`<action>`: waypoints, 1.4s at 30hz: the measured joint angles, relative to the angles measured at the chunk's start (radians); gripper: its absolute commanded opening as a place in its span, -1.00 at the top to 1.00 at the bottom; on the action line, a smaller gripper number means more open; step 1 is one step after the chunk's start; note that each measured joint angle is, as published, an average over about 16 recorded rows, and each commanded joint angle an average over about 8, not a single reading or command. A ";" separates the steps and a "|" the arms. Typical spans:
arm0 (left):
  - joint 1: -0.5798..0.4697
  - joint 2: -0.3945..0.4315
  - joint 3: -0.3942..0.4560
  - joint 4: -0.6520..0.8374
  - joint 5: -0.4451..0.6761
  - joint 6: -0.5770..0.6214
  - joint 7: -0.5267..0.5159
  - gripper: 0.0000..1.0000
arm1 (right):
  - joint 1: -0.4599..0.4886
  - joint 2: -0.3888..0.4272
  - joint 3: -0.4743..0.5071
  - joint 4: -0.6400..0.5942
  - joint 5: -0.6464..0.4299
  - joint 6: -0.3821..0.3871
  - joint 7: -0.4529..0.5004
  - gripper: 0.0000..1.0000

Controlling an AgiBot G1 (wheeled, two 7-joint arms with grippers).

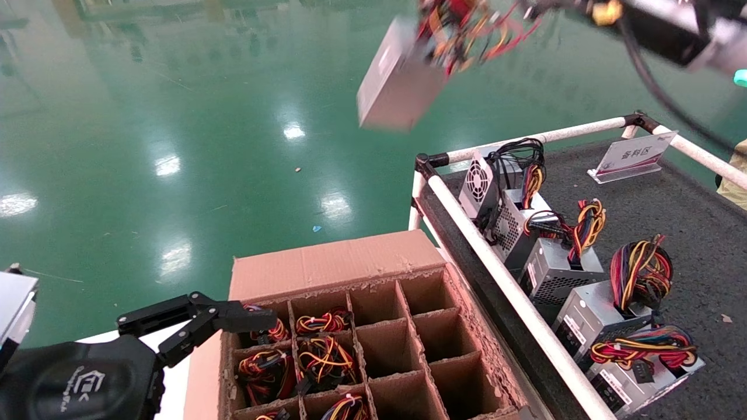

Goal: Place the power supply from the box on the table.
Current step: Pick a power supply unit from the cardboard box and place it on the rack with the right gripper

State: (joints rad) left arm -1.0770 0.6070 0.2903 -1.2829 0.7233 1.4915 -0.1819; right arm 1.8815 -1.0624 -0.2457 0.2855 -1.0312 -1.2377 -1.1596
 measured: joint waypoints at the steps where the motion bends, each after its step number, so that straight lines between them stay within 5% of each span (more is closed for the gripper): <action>1: 0.000 0.000 0.000 0.000 0.000 0.000 0.000 -1.00 | 0.011 -0.003 0.006 -0.013 0.003 0.030 -0.013 1.00; 14: 0.000 0.000 0.001 0.000 -0.001 0.000 0.000 -1.00 | 0.104 -0.035 0.062 -0.217 0.034 0.479 -0.215 1.00; 20: 0.000 -0.001 0.001 0.000 -0.001 -0.001 0.001 -1.00 | 0.092 -0.034 0.074 -0.266 0.046 0.620 -0.272 1.00; 42: -0.001 -0.001 0.003 0.000 -0.002 -0.001 0.001 -1.00 | -0.054 -0.039 0.111 -0.303 0.098 0.660 -0.307 1.00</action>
State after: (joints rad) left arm -1.0776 0.6059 0.2929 -1.2829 0.7216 1.4903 -0.1807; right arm 1.8271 -1.1018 -0.1343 -0.0172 -0.9337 -0.5774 -1.4666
